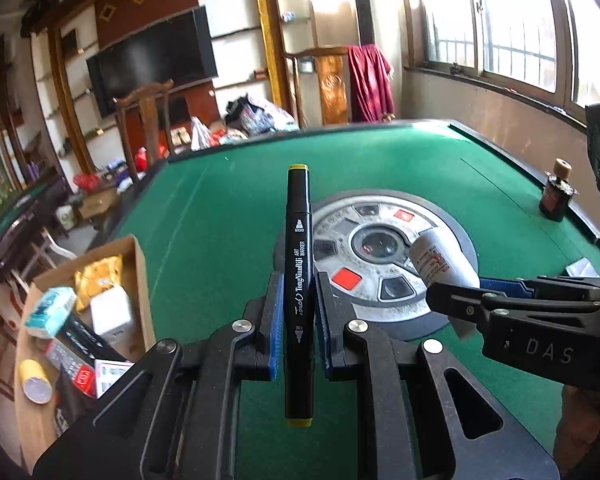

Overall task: Organize objects
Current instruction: 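Carry the white bottle into the box and release it while the left tool drops the marker in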

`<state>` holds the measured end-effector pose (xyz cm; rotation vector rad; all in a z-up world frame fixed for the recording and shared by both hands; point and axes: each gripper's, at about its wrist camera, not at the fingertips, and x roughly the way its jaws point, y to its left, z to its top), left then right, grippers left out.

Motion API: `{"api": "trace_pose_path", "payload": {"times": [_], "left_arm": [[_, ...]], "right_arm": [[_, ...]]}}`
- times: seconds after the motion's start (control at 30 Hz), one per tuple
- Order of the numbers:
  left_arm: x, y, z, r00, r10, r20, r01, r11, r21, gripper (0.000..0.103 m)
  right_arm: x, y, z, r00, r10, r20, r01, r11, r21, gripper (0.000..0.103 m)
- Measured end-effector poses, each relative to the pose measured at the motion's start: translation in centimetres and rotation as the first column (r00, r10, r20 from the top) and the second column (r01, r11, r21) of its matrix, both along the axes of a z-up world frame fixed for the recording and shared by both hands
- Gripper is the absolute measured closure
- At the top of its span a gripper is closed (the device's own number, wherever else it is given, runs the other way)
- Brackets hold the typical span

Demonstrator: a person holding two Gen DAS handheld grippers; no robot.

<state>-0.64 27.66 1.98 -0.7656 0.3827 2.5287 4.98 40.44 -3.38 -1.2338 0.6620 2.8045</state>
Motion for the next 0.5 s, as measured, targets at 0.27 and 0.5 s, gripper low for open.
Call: {"api": "trace_pose_path", "payload": {"times": [0.27,0.5], "left_arm": [[1.5,-0.5,1.0,0.993,0.033,-0.117,-0.034,0.999,-0.002,0.089],[2.8,-1.5,1.8,0.975,0.068,-0.209,-0.069,0.998,0.006,0.089]], "right_arm": [[0.3,-0.7,0.8,0.999,0.008,-0.035,-0.006,0.999,0.053,0.069],[0.8,-1.1,1.5,0.998,0.012,-0.065,-0.008,0.998,0.059,0.069]]}}
